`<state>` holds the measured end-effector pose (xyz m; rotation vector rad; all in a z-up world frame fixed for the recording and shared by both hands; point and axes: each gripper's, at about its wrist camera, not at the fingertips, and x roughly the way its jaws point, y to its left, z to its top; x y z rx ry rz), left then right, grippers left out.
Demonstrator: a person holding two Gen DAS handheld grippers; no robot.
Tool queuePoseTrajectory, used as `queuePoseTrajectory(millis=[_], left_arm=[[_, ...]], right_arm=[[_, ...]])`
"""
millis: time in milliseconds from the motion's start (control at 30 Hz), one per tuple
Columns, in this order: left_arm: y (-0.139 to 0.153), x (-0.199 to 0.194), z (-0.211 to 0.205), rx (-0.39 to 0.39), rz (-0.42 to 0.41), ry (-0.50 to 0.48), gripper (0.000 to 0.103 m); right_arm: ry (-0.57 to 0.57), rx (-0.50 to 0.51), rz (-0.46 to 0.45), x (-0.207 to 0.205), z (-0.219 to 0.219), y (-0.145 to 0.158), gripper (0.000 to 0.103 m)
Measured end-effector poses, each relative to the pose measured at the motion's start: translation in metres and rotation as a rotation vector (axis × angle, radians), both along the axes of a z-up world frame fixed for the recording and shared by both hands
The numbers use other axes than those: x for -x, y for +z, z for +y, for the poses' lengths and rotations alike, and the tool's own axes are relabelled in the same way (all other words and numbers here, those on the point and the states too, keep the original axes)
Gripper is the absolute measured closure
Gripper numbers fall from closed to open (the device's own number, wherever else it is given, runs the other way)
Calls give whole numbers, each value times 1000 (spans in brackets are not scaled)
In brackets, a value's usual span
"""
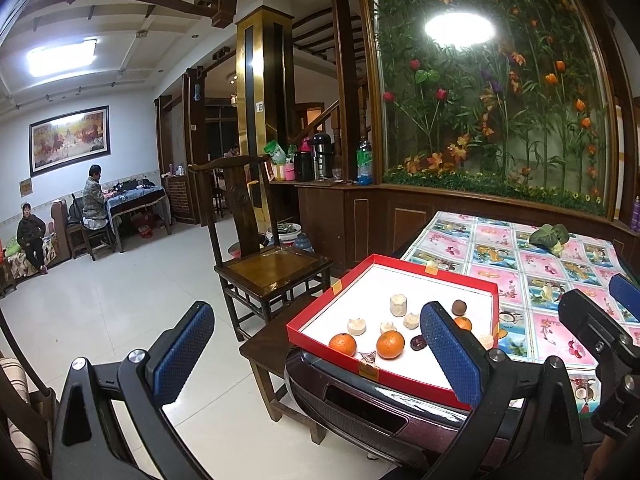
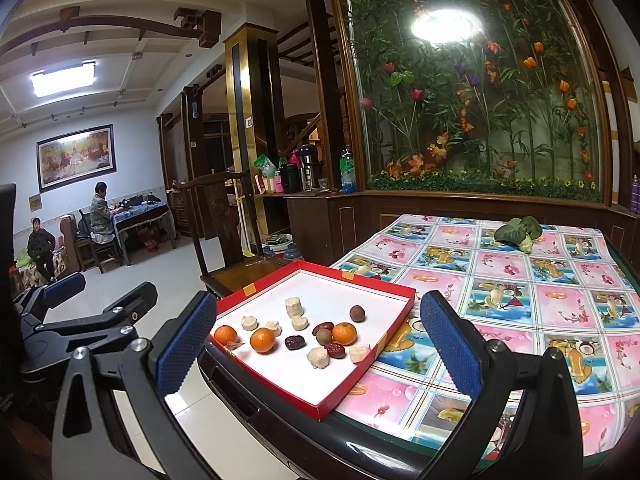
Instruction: Organize fruits
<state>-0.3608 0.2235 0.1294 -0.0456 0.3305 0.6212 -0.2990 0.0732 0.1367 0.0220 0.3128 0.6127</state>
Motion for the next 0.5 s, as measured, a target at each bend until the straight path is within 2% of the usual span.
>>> queuePoseTrajectory(millis=[500], left_arm=[[-5, 2, 8, 7, 7, -4, 0]], right_arm=[[9, 14, 1, -1, 12, -2, 1]])
